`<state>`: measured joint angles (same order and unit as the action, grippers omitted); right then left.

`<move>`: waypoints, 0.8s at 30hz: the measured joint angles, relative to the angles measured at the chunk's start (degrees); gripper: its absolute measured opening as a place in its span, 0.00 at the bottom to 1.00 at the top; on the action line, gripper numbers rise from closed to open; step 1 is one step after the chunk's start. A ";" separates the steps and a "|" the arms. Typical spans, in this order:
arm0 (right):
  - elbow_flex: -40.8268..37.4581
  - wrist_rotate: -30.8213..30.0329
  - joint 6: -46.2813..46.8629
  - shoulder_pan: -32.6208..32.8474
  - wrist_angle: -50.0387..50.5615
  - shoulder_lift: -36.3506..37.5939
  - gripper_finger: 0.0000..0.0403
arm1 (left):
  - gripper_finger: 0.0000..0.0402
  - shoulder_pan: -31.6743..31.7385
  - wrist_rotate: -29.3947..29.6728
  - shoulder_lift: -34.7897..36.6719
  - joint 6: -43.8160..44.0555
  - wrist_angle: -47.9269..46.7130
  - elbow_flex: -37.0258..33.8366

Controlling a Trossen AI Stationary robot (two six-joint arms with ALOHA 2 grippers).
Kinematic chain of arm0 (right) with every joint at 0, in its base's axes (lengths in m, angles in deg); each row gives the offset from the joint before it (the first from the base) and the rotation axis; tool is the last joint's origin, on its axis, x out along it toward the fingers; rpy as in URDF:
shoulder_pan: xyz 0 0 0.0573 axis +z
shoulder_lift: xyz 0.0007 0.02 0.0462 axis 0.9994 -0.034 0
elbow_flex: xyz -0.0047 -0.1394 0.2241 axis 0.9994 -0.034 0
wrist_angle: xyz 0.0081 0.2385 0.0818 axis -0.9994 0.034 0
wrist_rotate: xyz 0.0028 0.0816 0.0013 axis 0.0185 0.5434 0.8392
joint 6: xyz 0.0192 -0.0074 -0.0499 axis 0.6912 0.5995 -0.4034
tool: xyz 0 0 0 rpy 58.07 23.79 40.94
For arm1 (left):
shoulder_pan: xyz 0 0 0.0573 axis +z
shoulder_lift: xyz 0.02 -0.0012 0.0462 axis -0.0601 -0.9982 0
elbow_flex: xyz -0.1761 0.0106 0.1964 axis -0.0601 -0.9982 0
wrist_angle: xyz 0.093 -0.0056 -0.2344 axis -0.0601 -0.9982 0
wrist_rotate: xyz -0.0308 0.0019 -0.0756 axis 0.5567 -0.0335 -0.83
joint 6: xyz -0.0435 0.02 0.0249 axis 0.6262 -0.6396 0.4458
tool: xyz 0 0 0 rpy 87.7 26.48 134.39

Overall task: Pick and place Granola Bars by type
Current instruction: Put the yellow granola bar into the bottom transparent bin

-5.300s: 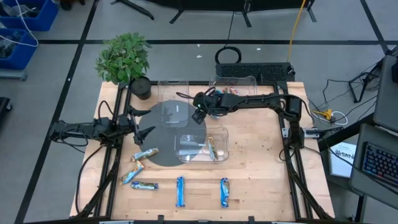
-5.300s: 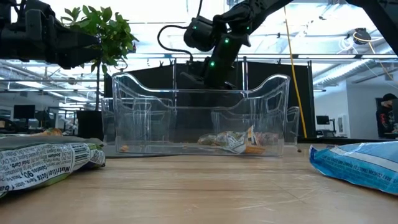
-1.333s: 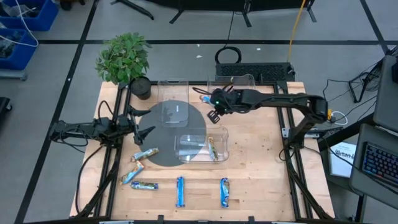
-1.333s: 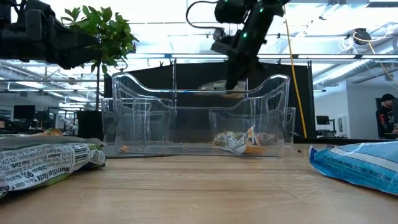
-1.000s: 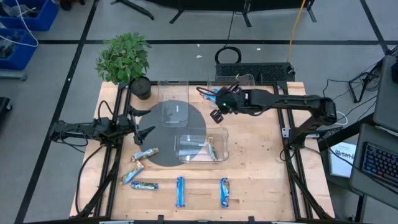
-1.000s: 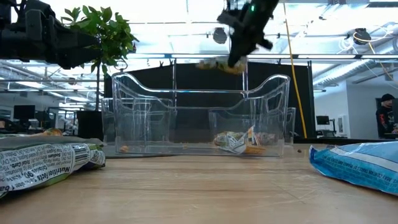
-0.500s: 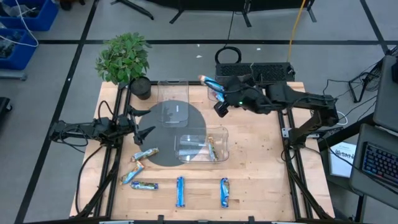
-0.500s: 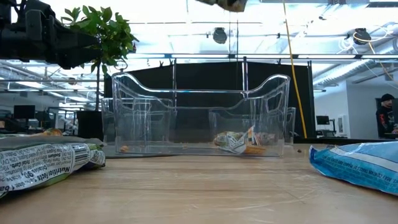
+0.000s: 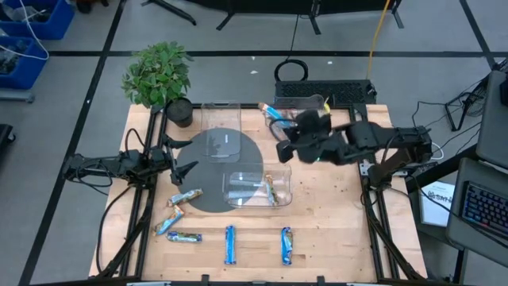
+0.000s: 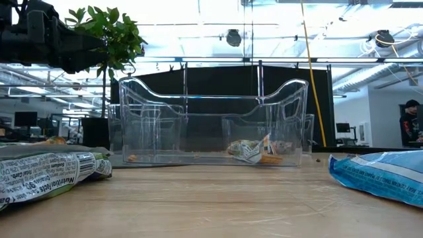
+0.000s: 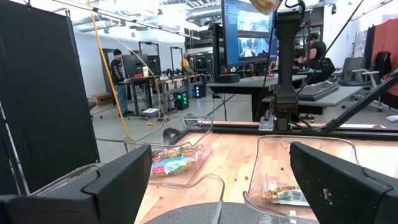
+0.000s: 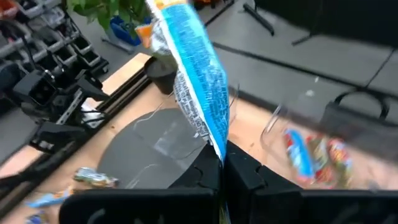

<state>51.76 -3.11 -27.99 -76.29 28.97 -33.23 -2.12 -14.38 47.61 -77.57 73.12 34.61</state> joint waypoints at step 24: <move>-0.68 15.16 40.88 7.78 10.59 -23.01 0.00 | 0.94 0.00 0.01 0.00 0.01 0.00 0.00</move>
<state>51.09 12.06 12.88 -68.50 39.56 -56.24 -2.12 -14.37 47.61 -77.56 73.12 34.61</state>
